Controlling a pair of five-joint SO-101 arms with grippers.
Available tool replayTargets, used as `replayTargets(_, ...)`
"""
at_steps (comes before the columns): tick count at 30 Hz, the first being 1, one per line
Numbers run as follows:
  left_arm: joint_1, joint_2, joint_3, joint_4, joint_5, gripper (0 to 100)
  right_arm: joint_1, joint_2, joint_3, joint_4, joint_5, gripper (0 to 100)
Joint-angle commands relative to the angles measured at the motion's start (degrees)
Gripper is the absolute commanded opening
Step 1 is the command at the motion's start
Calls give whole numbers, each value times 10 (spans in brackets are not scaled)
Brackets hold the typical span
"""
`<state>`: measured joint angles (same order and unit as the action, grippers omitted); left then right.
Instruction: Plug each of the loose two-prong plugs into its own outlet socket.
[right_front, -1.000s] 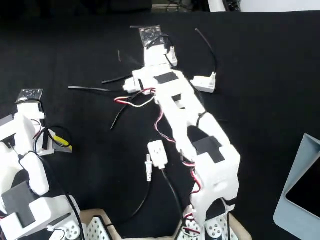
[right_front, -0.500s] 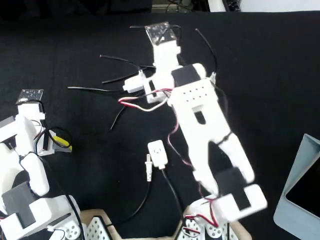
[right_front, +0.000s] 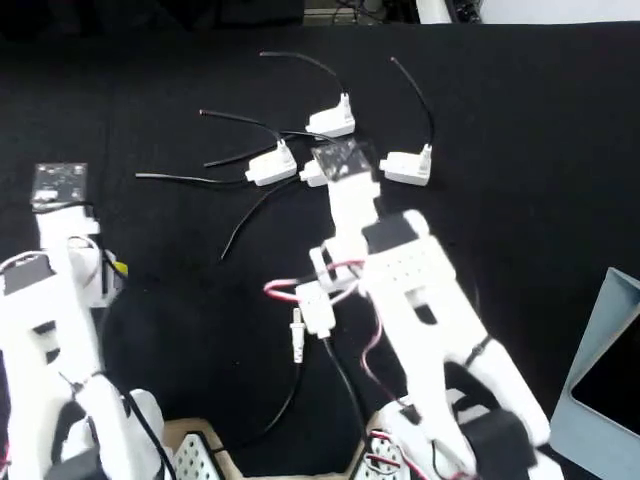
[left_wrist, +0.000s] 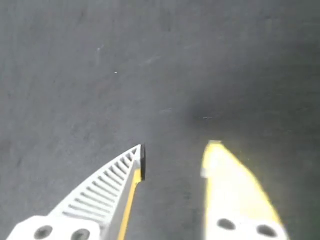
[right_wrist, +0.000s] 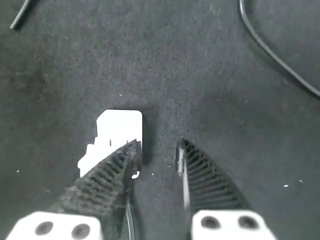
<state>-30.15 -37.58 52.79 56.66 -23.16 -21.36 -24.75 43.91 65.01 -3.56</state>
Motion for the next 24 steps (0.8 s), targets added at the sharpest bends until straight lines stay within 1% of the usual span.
replayTargets(1, 25, -47, 7, -7, 20, 59, -15, -28, 41, -53, -3, 112)
replayTargets(3, 28, -50, 10, -7, 34, 28, -34, -28, 66, -72, -3, 113)
replayTargets(7, 31, -49, 27, -9, 72, 29, -91, -32, 86, -77, -7, 111)
replayTargets(10, 33, -50, 47, -16, 87, 29, -132, -32, 85, -77, -58, 110)
replayTargets(15, 33, -50, 108, -89, 98, 29, -189, -28, 87, -78, -124, 110)
replayTargets(18, 33, -52, 136, -118, 98, 29, -204, -27, 100, -81, -139, 110)
replayTargets(24, 33, -50, 141, -120, 98, 30, -204, -27, 124, -80, -136, 109)
